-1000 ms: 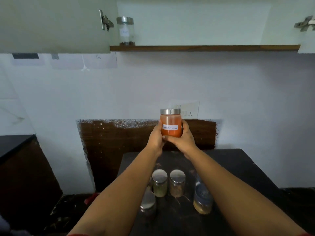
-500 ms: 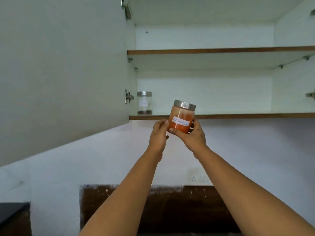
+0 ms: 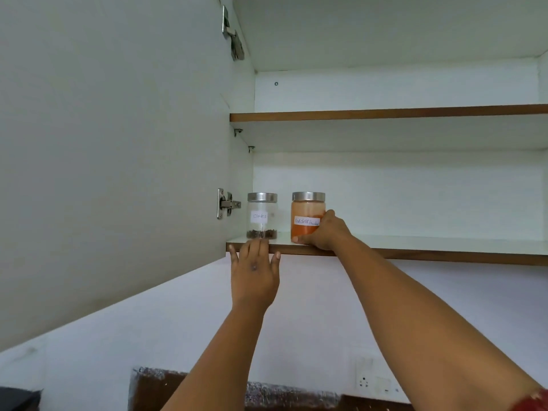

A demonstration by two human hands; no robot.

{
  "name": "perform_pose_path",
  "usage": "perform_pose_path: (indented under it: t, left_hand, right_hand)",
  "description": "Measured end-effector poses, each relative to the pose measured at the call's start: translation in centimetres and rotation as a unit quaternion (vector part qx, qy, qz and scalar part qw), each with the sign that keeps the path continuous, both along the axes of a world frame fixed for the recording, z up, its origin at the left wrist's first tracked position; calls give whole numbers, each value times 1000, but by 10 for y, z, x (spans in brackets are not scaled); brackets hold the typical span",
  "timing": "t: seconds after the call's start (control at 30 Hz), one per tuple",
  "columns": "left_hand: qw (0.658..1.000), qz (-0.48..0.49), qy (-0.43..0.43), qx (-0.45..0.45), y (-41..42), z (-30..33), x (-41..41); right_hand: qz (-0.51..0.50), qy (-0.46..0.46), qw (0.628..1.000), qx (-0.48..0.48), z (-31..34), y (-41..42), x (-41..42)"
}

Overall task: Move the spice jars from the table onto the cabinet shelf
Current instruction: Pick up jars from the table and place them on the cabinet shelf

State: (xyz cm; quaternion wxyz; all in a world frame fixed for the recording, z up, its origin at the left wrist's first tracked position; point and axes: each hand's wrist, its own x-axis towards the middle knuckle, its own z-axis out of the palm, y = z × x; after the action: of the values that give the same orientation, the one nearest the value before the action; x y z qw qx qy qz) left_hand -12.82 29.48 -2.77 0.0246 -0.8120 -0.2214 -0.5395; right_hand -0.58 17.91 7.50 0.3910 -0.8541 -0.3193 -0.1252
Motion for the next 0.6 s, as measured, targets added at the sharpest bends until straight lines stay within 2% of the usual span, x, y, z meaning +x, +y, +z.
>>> perform_pose_path:
  t: [0.27, 0.6]
  left_hand:
    - [998, 5, -61, 29, 19, -9, 19]
    - [998, 14, -54, 14, 19, -10, 22]
  right_hand:
    - [19, 43, 998, -49, 8, 43, 33]
    - [5, 43, 998, -48, 5, 52, 39]
